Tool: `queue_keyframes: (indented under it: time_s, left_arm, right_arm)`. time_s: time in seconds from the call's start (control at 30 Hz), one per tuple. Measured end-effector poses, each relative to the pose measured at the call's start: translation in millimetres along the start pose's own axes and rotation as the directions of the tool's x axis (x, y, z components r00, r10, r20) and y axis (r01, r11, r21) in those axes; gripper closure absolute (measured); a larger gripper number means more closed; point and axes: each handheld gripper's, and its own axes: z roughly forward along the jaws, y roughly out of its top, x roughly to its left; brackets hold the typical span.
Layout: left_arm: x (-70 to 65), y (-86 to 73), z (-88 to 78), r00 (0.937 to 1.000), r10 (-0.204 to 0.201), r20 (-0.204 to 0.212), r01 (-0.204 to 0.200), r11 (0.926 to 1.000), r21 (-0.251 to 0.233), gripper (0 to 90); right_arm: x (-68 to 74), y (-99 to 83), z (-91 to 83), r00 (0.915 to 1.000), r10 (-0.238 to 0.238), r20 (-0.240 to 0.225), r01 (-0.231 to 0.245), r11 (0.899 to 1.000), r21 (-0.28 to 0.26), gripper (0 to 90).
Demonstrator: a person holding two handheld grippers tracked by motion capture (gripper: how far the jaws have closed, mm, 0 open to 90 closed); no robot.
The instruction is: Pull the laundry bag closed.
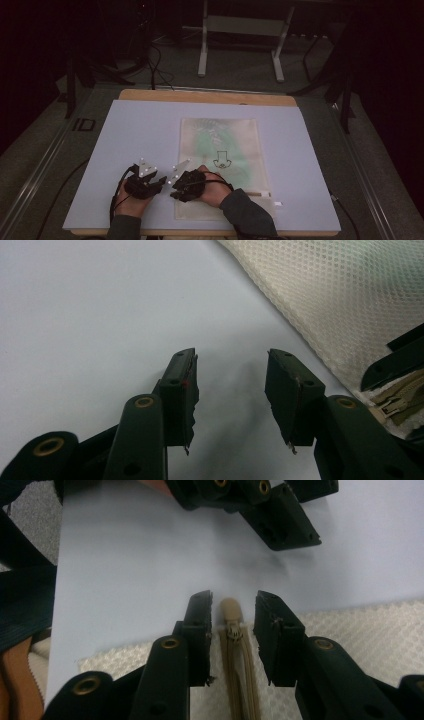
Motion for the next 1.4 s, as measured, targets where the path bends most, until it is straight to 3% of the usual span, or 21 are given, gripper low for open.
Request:
queue_keyframes:
  time_s: [0.43,0.5,0.53,0.7,1.1,1.4]
  left_arm:
    - [1.8,-0.3,-1.2,0.9999,-0.017,-0.001,0.017,0.9998,-0.009,55.0]
    - [2.0,-0.4,-1.2,0.9998,-0.019,-0.001,0.019,0.9998,-0.01,54.9]
    - [2.3,-0.4,-1.3,0.9998,-0.019,-0.002,0.019,0.9998,-0.009,54.9]
    - [2.5,-0.3,-1.7,0.9998,-0.02,-0.005,0.02,0.9998,-0.009,54.9]
    - [3.5,-0.5,-2.6,0.9996,-0.027,-0.007,0.027,0.9995,-0.015,54.9]
    - [1.6,0.0,-2.2,0.9999,-0.017,0.0,0.017,0.9998,-0.011,55.0]
  right_arm:
    - [1.2,7.6,14.3,0.9996,-0.02,0.022,0.019,0.999,0.034,74.5]
    - [1.3,7.9,14.4,0.9995,-0.019,0.024,0.018,0.999,0.034,75.6]
    - [1.2,8.2,14.1,0.9994,-0.021,0.026,0.02,0.999,0.037,80.6]
    - [1.9,9.1,14.0,0.9991,-0.029,0.032,0.028,0.999,0.04,80.8]
    - [3.0,7.2,-4.5,0.9987,-0.013,0.049,0.015,0.999,-0.048,80.9]
    - [2.5,-14.9,-17.8,0.999,0.019,0.041,-0.016,0.997,-0.069,80.9]
